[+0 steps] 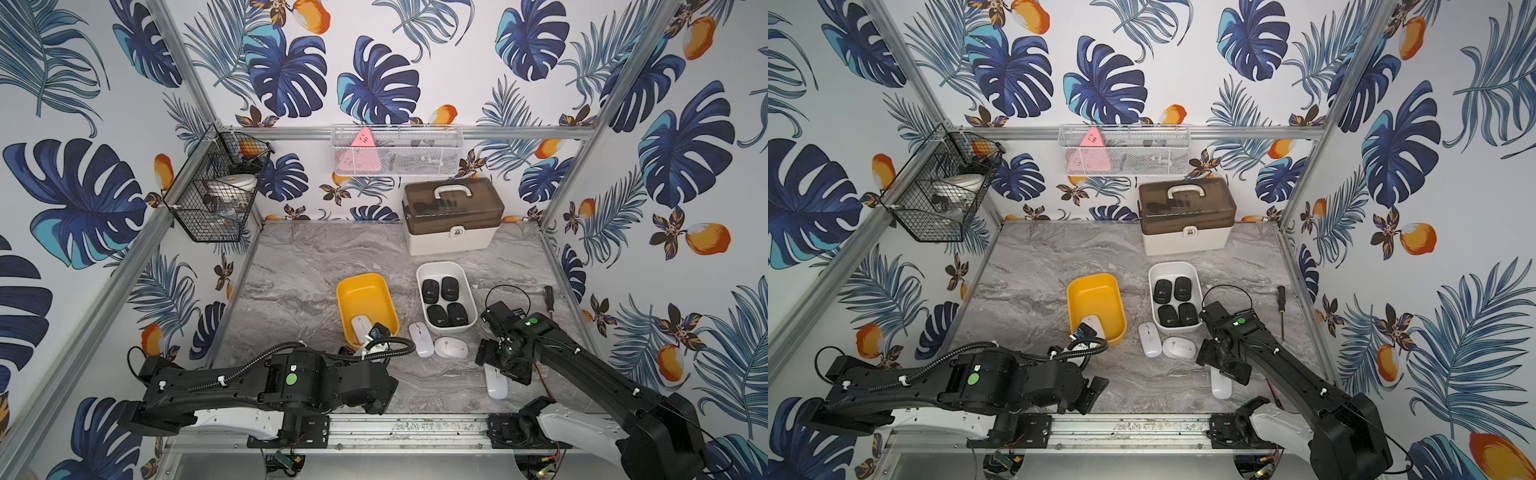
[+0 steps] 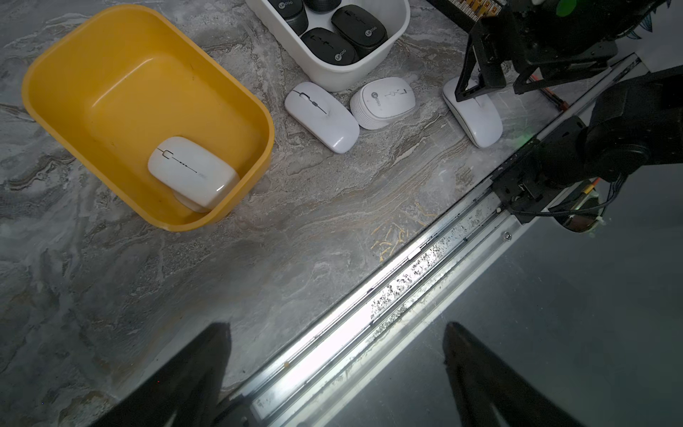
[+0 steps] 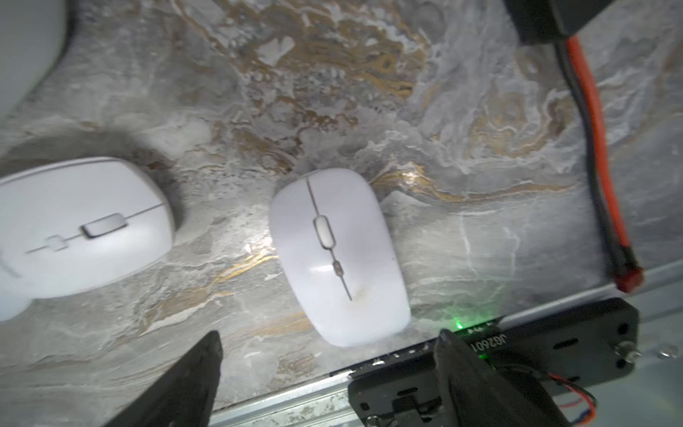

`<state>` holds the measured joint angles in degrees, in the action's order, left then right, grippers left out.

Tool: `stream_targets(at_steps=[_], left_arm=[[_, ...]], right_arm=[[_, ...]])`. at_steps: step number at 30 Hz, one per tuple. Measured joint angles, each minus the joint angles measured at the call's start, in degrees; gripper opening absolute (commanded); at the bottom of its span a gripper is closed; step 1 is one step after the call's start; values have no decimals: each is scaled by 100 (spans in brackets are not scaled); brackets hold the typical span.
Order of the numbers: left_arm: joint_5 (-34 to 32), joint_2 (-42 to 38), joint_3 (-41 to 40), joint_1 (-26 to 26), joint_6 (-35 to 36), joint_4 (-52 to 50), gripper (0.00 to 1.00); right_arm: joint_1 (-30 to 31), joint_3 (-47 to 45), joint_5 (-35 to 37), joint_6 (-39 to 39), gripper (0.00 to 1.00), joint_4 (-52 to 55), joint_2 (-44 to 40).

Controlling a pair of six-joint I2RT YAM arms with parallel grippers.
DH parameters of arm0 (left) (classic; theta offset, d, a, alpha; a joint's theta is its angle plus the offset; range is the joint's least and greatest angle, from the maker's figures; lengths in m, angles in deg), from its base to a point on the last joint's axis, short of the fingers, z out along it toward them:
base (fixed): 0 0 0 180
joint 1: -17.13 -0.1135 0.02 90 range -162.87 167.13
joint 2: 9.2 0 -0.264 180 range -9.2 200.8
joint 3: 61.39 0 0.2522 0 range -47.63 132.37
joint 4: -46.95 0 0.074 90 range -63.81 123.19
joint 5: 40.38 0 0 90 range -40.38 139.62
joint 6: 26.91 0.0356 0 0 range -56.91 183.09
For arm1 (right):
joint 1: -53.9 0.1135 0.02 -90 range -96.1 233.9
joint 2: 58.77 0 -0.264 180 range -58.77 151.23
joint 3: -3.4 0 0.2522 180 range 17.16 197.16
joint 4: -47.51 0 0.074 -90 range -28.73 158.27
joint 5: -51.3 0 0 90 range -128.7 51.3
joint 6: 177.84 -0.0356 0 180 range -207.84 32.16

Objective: Place the mice by color into the storage box
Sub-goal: Pick up the mouse from the center of the board.

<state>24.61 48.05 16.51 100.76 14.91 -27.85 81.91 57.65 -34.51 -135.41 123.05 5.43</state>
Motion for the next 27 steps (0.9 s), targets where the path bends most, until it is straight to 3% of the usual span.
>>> stream_targets(at_steps=[12, 27], left_arm=[[-2, -485, -387, 0, -120, -35, 96], [-28, -686, -391, 0, -157, -221, 99]], right_arm=[[0, -166, 17, 33, 93, -350, 984], [249, -557, -343, 140, 84, -938, 970]])
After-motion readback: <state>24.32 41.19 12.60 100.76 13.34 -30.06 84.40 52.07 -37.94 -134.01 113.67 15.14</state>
